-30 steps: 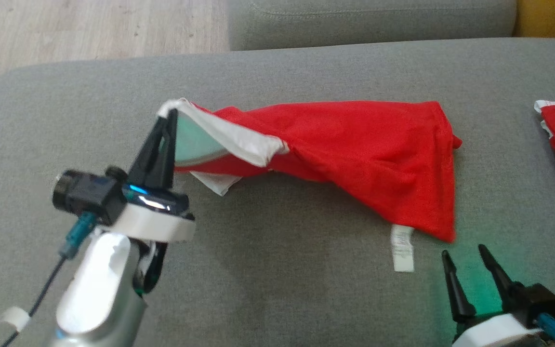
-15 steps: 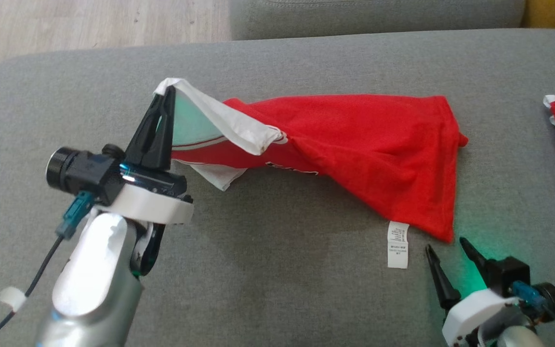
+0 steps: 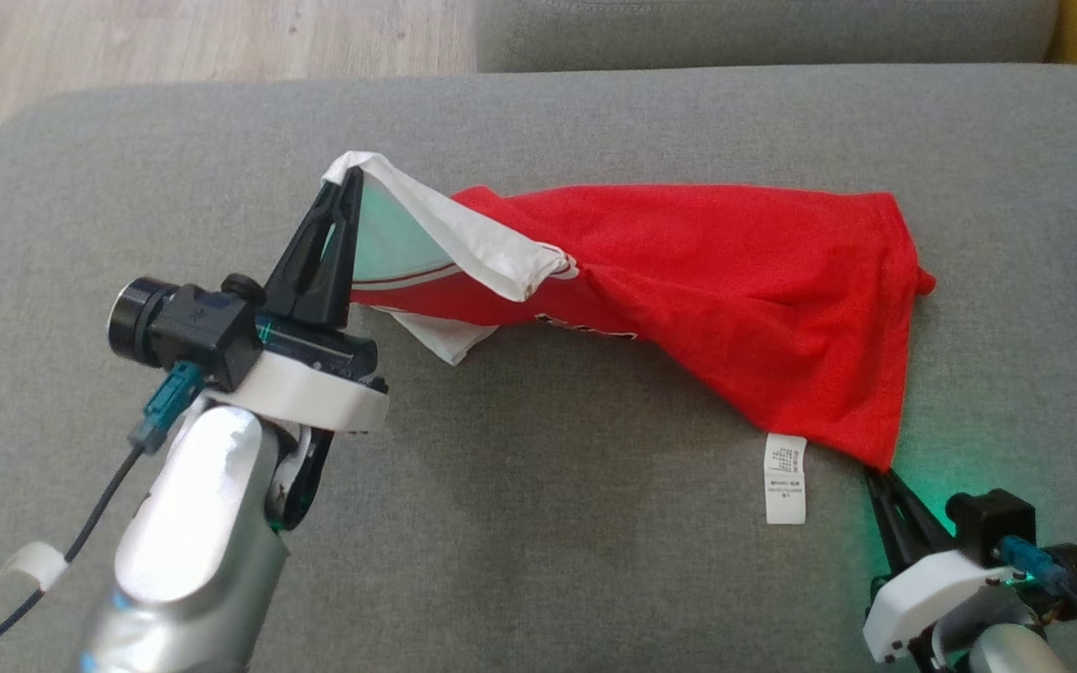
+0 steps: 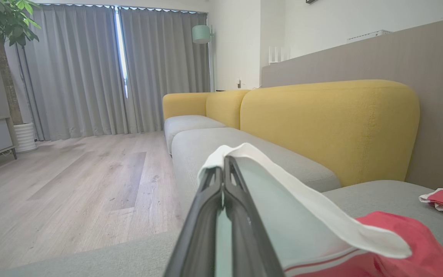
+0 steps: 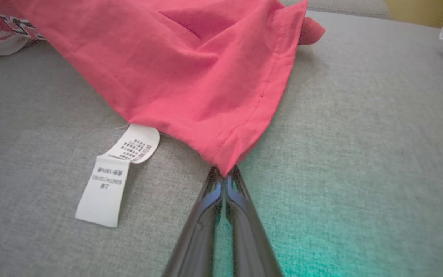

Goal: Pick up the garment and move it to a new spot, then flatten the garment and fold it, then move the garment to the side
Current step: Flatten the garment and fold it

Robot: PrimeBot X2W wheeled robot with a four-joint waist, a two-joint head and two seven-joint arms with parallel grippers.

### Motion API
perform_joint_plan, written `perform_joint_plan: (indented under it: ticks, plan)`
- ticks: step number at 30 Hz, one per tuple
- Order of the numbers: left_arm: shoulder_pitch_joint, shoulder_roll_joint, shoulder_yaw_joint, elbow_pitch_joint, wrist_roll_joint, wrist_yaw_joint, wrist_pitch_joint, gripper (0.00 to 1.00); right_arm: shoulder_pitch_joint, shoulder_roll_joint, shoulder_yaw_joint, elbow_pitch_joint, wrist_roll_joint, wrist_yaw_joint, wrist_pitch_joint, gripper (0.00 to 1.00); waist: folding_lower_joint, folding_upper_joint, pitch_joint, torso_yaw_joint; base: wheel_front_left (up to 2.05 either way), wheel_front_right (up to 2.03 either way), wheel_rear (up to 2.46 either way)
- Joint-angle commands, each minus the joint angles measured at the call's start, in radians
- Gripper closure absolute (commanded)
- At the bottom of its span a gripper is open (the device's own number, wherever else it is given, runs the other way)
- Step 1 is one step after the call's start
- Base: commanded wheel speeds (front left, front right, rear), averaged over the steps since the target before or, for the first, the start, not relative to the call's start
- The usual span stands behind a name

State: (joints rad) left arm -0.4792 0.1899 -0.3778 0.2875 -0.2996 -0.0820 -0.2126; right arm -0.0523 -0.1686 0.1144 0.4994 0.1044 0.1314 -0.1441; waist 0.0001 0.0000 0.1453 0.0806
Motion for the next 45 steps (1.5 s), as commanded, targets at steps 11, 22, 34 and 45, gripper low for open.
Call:
perform_joint_plan:
  ticks: [11, 22, 34, 45]
  plan:
    - [-0.027, 0.062, 0.057, -0.014, -0.060, -0.023, -0.024, 1.00, 0.013, -0.055, -0.068, -0.204, 0.029, -0.001, -0.028, 1.00, -0.0001, 0.0000, -0.133, -0.015, 0.00, 0.00, 0.00]
    - [-0.142, 0.115, 0.071, -0.166, -0.177, -0.045, -0.009, 1.00, -0.038, -0.144, -0.224, -0.604, 0.116, -0.001, 0.101, 1.00, -0.0001, 0.0000, -0.226, -0.023, 0.00, 0.00, 0.00]
    - [-0.507, 0.080, 0.099, -0.094, -0.326, -0.047, 0.123, 1.00, -0.440, -0.315, -0.159, -0.562, 0.233, -0.001, 0.284, 1.00, -0.0001, 0.0000, -0.151, -0.035, 0.00, 0.00, 0.00]
    - [-0.877, 0.065, 0.073, 0.289, -0.254, -0.033, 0.080, 1.00, -0.928, -0.388, 0.101, -0.201, 0.324, -0.001, 0.170, 1.00, -0.0001, 0.0000, 0.127, -0.047, 0.00, 0.00, 0.00]
